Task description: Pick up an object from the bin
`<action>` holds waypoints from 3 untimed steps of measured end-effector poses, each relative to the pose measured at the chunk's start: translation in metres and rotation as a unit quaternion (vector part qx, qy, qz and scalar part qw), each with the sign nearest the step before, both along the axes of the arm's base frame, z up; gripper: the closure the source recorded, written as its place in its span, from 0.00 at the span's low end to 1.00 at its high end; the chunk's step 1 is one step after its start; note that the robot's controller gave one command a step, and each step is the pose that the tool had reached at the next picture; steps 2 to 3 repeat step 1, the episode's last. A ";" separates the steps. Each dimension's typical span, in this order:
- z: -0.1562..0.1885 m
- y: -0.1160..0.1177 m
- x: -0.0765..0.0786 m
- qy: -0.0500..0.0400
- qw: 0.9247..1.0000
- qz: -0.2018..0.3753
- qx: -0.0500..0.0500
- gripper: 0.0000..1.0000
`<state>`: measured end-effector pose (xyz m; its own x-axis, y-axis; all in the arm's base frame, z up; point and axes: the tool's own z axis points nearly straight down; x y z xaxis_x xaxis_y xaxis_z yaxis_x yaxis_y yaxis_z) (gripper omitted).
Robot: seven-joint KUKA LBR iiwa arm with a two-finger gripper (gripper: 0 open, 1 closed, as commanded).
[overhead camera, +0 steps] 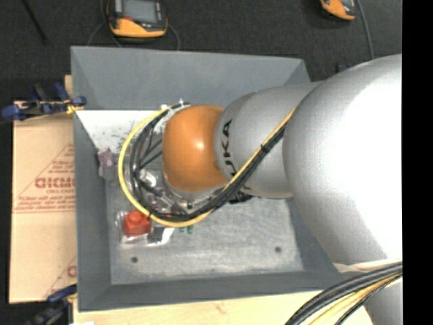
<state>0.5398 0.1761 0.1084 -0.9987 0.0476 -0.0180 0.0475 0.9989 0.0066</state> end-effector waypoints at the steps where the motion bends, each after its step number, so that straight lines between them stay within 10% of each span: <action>1: 0.099 0.013 -0.007 0.004 1.000 -0.005 -0.001 1.00; 3: 0.099 0.013 -0.007 0.004 1.000 -0.005 -0.001 1.00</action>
Offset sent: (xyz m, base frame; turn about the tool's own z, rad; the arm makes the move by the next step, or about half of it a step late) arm -0.0089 0.0124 0.0936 0.0143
